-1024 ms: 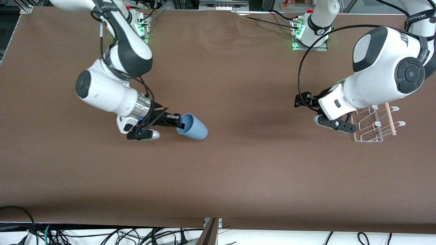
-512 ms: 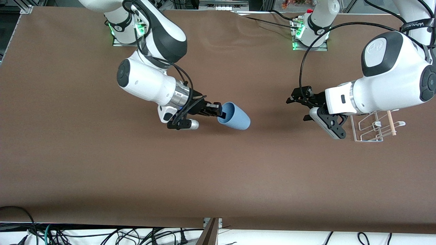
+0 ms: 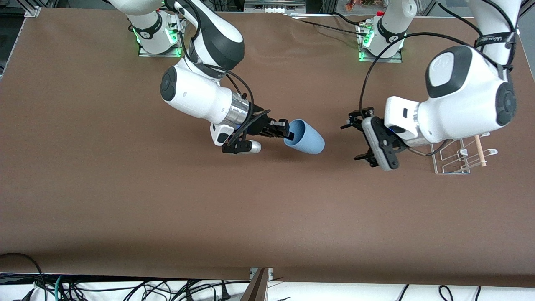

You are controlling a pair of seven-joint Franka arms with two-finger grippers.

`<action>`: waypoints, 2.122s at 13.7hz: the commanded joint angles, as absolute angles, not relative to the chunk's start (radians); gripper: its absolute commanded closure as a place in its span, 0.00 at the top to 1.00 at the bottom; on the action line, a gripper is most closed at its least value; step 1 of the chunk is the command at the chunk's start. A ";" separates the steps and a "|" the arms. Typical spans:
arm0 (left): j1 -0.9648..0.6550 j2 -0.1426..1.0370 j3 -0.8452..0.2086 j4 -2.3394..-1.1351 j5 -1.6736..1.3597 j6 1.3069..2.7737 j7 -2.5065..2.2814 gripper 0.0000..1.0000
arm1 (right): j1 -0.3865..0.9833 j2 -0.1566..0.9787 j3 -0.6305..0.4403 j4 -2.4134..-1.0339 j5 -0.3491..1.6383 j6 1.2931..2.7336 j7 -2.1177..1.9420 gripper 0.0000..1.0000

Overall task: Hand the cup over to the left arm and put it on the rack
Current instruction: 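Lift the cup with the right gripper while the left gripper approaches, then close the left gripper on the cup's rim beside the right gripper, then open the right gripper and withdraw while the left gripper carries the cup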

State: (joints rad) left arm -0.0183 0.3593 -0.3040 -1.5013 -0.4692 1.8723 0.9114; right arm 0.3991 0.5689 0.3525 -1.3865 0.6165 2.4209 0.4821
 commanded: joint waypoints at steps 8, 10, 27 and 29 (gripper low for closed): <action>-0.106 0.402 -0.319 -1.474 -0.644 2.017 1.347 1.00 | 0.400 0.577 0.357 -1.331 0.664 2.419 0.508 0.00; -0.120 0.406 -0.318 -1.482 -0.643 2.033 1.393 1.00 | 0.396 0.574 0.357 -1.331 0.666 2.415 0.508 0.00; -0.084 0.403 -0.293 -1.483 -0.614 1.936 1.448 0.05 | 0.338 0.552 0.350 -1.307 0.657 2.306 0.496 1.00; -0.057 0.397 -0.291 -1.477 -0.511 1.869 1.436 0.05 | 0.269 0.528 0.350 -1.283 0.638 2.170 0.492 1.00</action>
